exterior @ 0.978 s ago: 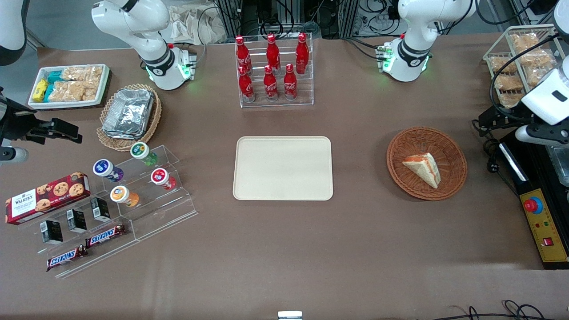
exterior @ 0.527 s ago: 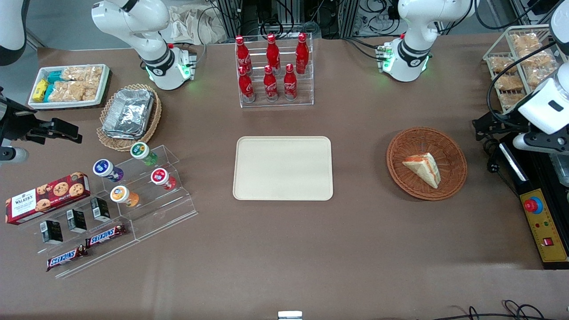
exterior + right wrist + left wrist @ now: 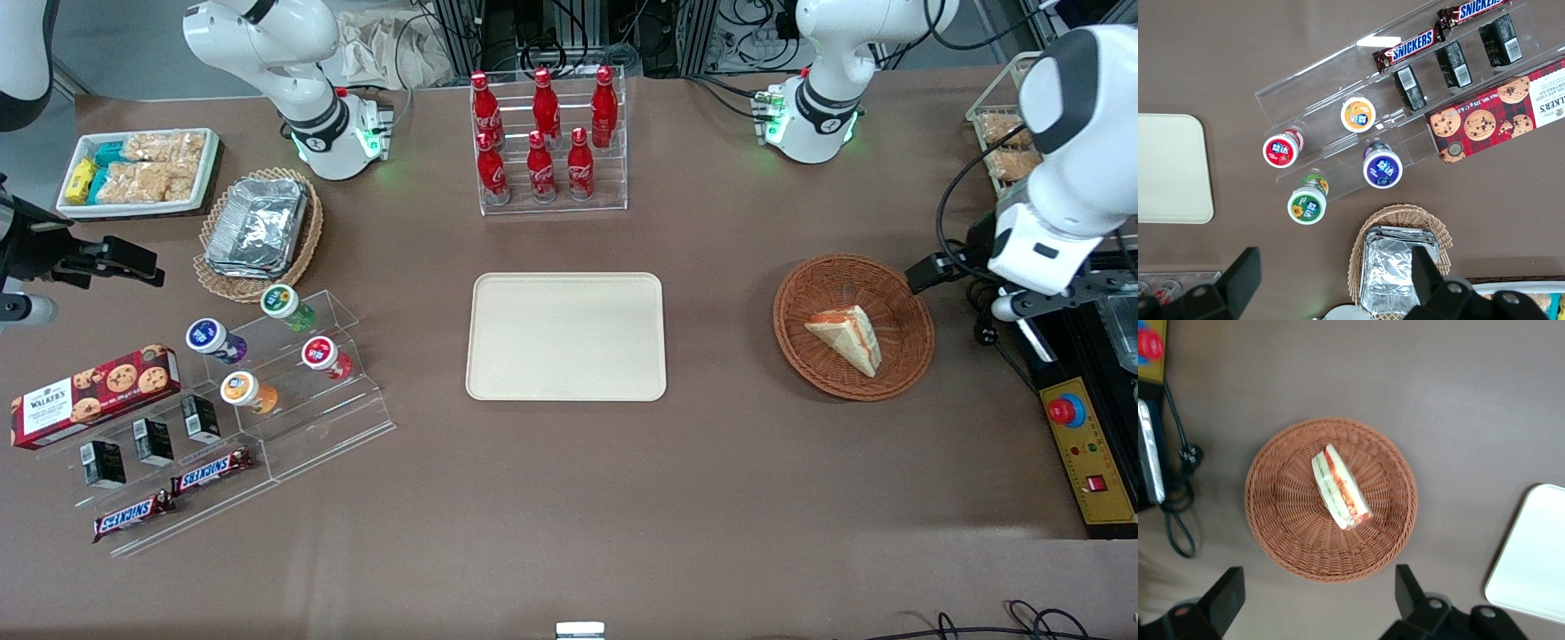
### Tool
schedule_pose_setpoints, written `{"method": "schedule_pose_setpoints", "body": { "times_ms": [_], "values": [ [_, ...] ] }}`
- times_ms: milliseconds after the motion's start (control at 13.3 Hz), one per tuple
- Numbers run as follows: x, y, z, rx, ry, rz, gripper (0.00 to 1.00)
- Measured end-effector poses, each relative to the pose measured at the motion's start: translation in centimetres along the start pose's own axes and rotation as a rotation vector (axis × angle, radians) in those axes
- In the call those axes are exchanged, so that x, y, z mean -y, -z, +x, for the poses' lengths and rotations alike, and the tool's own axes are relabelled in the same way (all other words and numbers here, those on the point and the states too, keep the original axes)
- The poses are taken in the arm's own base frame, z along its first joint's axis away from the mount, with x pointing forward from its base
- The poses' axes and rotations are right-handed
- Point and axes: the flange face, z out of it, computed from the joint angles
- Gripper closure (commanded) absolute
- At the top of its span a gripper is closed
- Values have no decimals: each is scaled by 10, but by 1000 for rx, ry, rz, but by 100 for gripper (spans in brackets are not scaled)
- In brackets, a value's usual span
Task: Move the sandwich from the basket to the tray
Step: 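Move the left gripper over the wicker basket above the wrapped sandwich, then lower the left gripper and close it on the wrapped sandwich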
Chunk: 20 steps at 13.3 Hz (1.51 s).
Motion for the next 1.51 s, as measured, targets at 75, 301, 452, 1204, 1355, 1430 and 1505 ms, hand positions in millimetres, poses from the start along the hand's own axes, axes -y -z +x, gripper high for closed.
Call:
{"method": "schedule_pose_setpoints", "body": {
  "times_ms": [75, 301, 452, 1204, 1355, 1430, 1505],
  "values": [
    [4, -22, -9, -19, 80, -8, 0],
    [9, -80, -26, -11, 324, -6, 0],
    [6, -104, -25, -9, 477, -6, 0],
    [-16, -227, -18, -24, 639, -18, 0],
    [-13, -241, -21, -31, 643, -23, 98],
    [-13, -249, -21, -29, 642, -21, 100],
    [-13, -253, -21, -27, 641, -20, 100]
  ]
}}
